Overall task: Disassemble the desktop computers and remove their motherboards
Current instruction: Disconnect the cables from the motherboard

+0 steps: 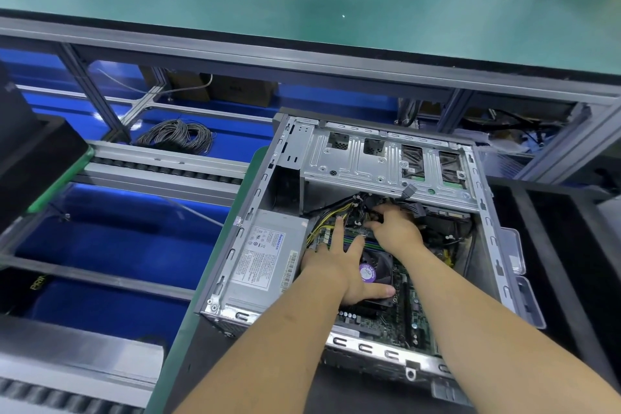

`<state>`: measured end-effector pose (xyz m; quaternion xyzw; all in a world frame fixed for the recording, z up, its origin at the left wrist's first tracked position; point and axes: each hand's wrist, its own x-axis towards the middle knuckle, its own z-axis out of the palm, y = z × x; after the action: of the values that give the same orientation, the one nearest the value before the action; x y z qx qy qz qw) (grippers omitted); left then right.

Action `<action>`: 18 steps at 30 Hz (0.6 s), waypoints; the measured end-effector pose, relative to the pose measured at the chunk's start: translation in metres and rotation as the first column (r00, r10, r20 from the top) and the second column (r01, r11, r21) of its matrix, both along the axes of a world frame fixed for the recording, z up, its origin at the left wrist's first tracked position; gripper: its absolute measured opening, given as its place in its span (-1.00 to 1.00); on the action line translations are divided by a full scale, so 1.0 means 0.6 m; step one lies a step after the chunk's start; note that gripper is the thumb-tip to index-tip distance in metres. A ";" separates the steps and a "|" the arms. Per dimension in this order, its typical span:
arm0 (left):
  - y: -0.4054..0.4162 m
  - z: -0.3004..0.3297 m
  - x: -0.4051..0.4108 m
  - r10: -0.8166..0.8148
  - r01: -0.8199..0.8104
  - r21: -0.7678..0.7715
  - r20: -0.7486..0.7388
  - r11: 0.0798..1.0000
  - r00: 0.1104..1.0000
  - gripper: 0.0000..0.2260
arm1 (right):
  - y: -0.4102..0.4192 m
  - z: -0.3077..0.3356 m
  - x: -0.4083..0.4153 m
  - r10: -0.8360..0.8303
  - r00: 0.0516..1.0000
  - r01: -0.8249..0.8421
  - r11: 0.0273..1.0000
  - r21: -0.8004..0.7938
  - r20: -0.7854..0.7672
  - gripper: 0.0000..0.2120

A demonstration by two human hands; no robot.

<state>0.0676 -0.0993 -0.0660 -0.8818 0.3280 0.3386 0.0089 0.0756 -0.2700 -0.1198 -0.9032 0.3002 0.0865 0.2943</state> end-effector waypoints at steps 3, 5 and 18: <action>0.000 -0.001 0.000 0.012 -0.012 -0.005 -0.005 1.000 1.000 0.01 | 0.001 -0.004 0.002 0.001 1.000 -0.001 1.000 -0.009 0.011 -0.56; -0.001 -0.001 0.000 0.012 -0.012 -0.005 -0.004 1.000 1.000 0.02 | 0.002 -0.004 0.003 -0.006 1.000 0.006 1.000 0.000 0.015 -0.56; -0.002 0.000 0.001 -0.005 0.005 0.009 0.024 1.000 1.000 0.01 | 0.002 -0.003 0.003 -0.015 1.000 0.015 1.000 0.000 0.022 -0.57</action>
<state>0.0680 -0.1003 -0.0660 -0.8849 0.3287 0.3296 0.0176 0.0776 -0.2687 -0.1214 -0.9018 0.3038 0.0743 0.2982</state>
